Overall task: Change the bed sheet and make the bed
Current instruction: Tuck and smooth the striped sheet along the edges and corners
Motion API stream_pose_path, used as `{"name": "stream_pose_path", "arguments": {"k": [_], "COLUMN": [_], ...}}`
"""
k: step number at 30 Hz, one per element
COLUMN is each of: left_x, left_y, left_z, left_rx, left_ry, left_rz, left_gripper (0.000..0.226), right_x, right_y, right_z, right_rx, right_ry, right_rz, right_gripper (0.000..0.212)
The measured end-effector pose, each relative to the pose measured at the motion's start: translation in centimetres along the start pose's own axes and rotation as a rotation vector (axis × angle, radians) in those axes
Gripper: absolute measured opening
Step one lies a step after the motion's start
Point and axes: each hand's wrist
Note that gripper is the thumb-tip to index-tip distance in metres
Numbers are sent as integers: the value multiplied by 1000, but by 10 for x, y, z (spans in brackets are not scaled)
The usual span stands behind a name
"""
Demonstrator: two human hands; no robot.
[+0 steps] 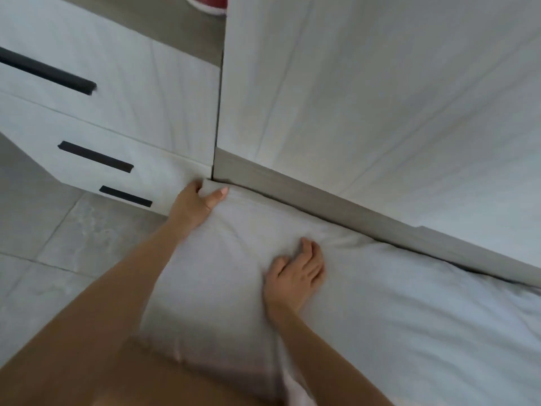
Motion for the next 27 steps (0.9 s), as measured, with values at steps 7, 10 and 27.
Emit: {"name": "stream_pose_path", "arguments": {"k": [7, 10, 27], "left_x": [26, 26, -143], "left_y": [17, 37, 212], "left_z": [-26, -28, -26], "left_rx": [119, 19, 161], "left_ry": [-124, -90, 196], "left_rz": [-204, -246, -506], "left_gripper": [60, 40, 17], "right_x": [3, 7, -206], "right_y": [-25, -26, 9], "right_z": [4, -3, -128], "right_rx": [-130, -137, -267], "right_ry": [5, 6, 432], "right_rz": [143, 134, -637], "right_gripper": [58, 59, 53]}}
Point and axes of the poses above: each hand's wrist, its own x-axis towards the middle knuckle, its own y-axis out of the back of the hand, z = x × y, and after that the axes turned 7 degrees about -y, right-handed
